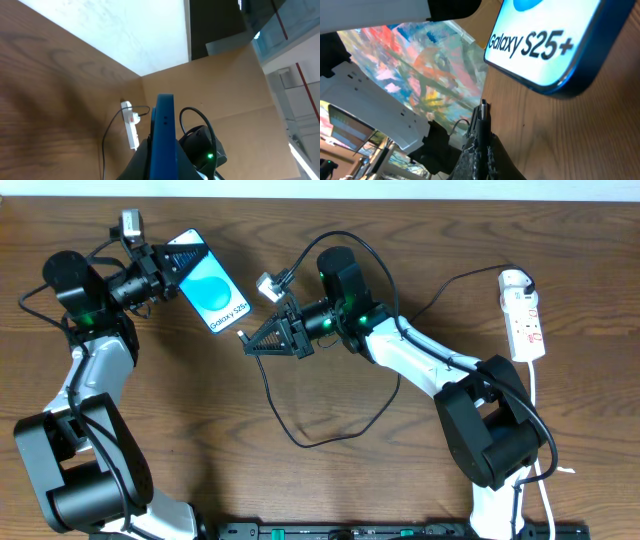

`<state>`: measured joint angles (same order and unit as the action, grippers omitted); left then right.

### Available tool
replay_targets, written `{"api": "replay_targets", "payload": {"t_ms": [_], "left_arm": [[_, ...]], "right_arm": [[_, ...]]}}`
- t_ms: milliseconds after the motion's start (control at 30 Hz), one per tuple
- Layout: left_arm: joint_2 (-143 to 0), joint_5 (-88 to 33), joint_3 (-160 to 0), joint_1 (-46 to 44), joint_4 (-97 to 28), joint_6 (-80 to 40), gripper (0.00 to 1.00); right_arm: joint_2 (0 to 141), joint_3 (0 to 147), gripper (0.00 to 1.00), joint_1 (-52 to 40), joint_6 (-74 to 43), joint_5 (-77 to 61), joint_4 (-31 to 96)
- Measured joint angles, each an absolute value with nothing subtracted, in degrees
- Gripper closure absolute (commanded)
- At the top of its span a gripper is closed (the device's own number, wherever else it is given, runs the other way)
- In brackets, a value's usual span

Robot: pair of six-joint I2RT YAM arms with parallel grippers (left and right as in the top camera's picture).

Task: Plug charger to phone and switch on socket
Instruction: 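Move the held plug toward the phone in the left gripper, then align the plug tip with the phone's bottom port using the right gripper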

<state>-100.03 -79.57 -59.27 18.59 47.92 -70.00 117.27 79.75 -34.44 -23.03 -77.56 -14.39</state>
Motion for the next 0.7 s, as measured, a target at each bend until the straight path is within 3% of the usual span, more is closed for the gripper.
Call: {"api": "replay_targets", "payload": {"t_ms": [700], "left_arm": [[-100.03, -79.61, -59.24, 17.87, 44.49, -68.86, 0.92]], "right_arm": [[117.27, 79.75, 0.99, -34.44, -25.43, -76.44, -14.44]]}}
